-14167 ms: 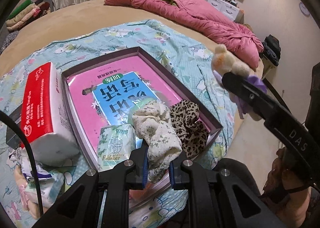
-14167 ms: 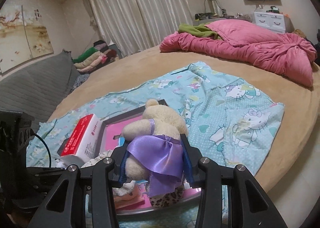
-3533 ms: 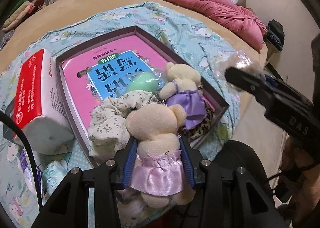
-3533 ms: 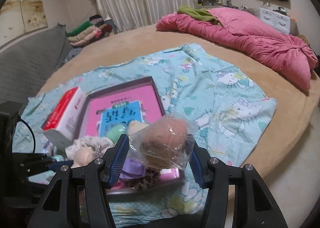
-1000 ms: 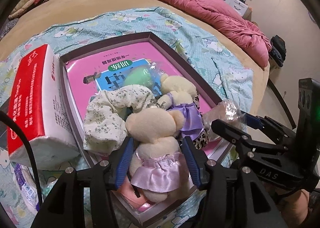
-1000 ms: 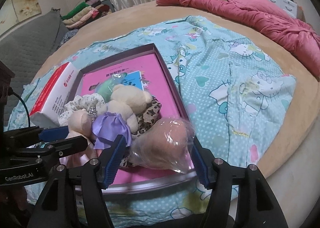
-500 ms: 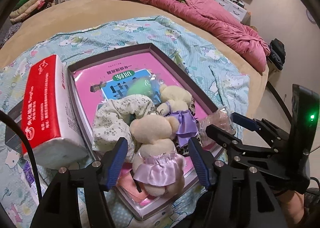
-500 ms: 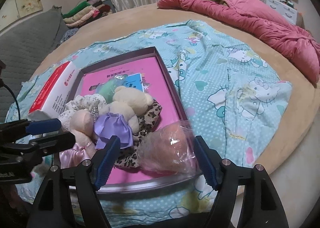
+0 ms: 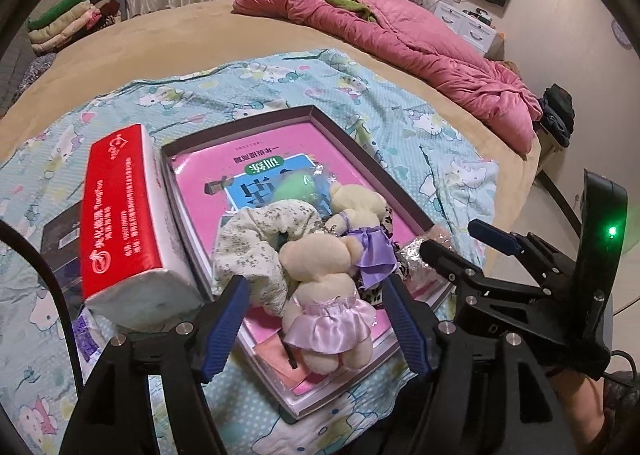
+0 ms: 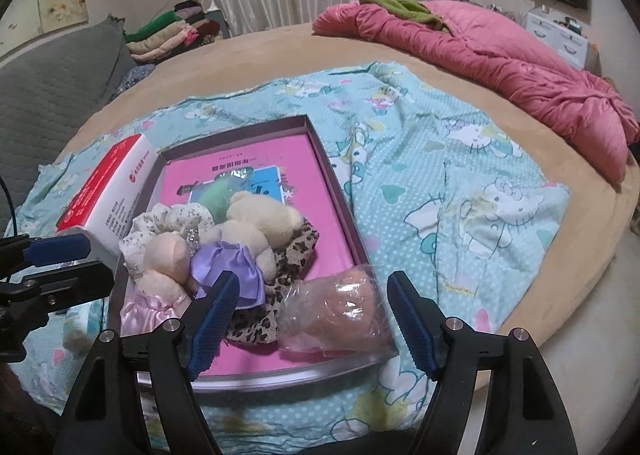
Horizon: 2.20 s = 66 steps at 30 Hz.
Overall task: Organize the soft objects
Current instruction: 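Move both open tools back to the remaining packs beside the tray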
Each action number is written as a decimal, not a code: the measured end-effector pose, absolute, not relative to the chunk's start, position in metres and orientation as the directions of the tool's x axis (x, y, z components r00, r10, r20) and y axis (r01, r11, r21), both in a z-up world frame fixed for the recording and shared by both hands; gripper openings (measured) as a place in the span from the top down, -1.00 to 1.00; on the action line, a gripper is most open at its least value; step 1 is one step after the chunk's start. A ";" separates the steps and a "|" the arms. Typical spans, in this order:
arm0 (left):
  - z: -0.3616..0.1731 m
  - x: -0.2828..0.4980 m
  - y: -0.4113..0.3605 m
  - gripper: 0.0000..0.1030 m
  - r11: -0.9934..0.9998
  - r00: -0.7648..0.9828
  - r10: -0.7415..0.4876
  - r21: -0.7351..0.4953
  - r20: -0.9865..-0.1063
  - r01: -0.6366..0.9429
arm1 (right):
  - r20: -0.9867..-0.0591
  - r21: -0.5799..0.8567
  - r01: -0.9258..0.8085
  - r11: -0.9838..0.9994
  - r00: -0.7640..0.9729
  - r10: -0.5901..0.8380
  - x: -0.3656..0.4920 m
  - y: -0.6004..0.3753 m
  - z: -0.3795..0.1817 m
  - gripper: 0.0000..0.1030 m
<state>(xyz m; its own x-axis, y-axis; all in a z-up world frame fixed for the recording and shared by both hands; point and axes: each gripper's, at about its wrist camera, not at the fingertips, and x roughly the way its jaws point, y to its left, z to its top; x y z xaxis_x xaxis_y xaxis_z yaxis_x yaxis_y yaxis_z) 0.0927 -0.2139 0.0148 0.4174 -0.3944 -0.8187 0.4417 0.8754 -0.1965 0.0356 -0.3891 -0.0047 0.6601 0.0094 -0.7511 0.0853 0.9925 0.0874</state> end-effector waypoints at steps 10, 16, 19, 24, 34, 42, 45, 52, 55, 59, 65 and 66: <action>0.025 0.087 -0.206 -0.40 0.881 0.439 -0.393 -0.194 -0.808 0.431 | -0.725 0.075 0.088 0.993 0.689 -0.006 0.030 -0.385 0.009 -0.52; 0.028 0.084 -0.196 -0.51 0.888 0.447 -0.386 -0.194 -0.807 0.416 | -0.725 0.057 0.079 0.995 0.689 -0.014 0.028 -0.379 0.013 -0.53; 0.031 0.083 -0.188 -0.54 0.892 0.456 -0.384 -0.195 -0.803 0.408 | -0.718 0.054 0.070 0.996 0.696 -0.010 0.027 -0.375 0.018 -0.54; 0.038 0.082 -0.171 -0.55 0.903 0.469 -0.374 -0.199 -0.800 0.380 | -0.698 0.055 0.039 0.998 0.716 0.011 0.024 -0.364 0.030 -0.55; 0.064 0.079 -0.125 -0.55 0.935 0.527 -0.328 -0.191 -0.784 0.299 | -0.645 0.054 -0.036 0.998 0.761 0.063 0.014 -0.337 0.058 -0.56; 0.082 0.077 -0.080 -0.56 0.955 0.571 -0.292 -0.200 -0.767 0.220 | -0.606 0.047 -0.114 0.992 0.786 0.119 0.005 -0.307 0.080 -0.57; 0.088 0.074 -0.065 -0.56 0.960 0.583 -0.278 -0.202 -0.764 0.194 | -0.600 0.045 -0.137 0.990 0.788 0.137 0.002 -0.296 0.086 -0.58; 0.097 0.063 -0.041 -0.56 0.964 0.607 -0.265 -0.205 -0.749 0.168 | -0.595 0.037 -0.220 0.975 0.779 0.198 -0.004 -0.262 0.094 -0.58; 0.098 0.058 -0.034 -0.56 0.965 0.611 -0.264 -0.211 -0.747 0.158 | -0.597 0.035 -0.250 0.968 0.771 0.221 -0.008 -0.249 0.095 -0.58; 0.098 0.052 -0.024 -0.55 0.965 0.615 -0.260 -0.215 -0.745 0.147 | -0.605 0.021 -0.294 0.956 0.757 0.247 -0.011 -0.228 0.094 -0.58; 0.092 0.045 -0.015 -0.55 0.967 0.610 -0.253 -0.216 -0.751 0.136 | -0.614 0.016 -0.348 0.937 0.736 0.284 -0.015 -0.205 0.093 -0.58; 0.091 0.044 -0.014 -0.55 0.968 0.610 -0.250 -0.215 -0.752 0.131 | -0.616 0.015 -0.356 0.934 0.733 0.289 -0.016 -0.202 0.093 -0.58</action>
